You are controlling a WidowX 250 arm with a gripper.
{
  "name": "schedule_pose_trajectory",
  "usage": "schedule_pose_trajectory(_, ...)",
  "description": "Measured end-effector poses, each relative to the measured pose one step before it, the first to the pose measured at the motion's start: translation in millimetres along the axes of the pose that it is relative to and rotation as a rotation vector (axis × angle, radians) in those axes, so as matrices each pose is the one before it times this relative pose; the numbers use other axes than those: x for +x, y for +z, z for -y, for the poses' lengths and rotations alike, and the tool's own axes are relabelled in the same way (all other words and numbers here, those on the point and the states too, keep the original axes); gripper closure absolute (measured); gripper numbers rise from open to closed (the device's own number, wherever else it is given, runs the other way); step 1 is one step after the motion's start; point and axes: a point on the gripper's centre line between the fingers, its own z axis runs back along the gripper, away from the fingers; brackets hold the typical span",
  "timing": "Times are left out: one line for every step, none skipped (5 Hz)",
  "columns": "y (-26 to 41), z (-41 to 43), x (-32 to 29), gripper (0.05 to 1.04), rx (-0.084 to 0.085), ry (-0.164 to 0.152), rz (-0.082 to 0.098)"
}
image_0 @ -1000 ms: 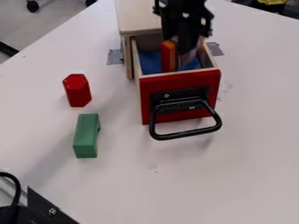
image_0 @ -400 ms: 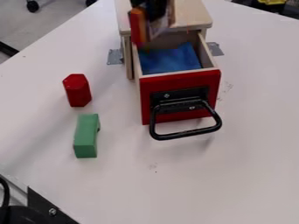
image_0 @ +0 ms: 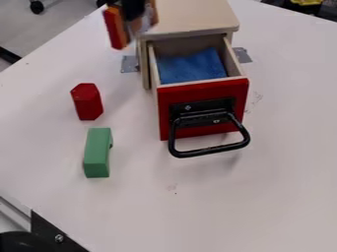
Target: Put the object out of the drawer
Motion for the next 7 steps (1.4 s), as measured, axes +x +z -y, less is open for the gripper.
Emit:
schedule_pose_trajectory(8.26, -24.37, -7.33, 0.741, 0.0484, 0.056, -0.0004)
schedule_pose_trajectory(-17.31, -29.94, -2.87, 0.741, 0.0757, 0.0841, -0.0419)
schedule_pose_trajectory(-41.75, -12.79, 5.43, 0.741, 0.0816, 0.0151, -0.0567)
schedule_pose_trajectory(-21.43, 1.12, 7.59, 0.741, 0.0168, -0.0223, -0.0206)
schedule_pose_trajectory(-13.08, -2.27, 8.05, 0.741, -0.0028, -0.0075, -0.0039)
schedule_pose_trajectory(-12.09, -4.46, 2.29, 0.741, -0.001, 0.0007, -0.0024)
schedule_pose_trajectory(-2.13, -1.39, 1.82, 0.741, -0.0037, -0.0068, 0.0059)
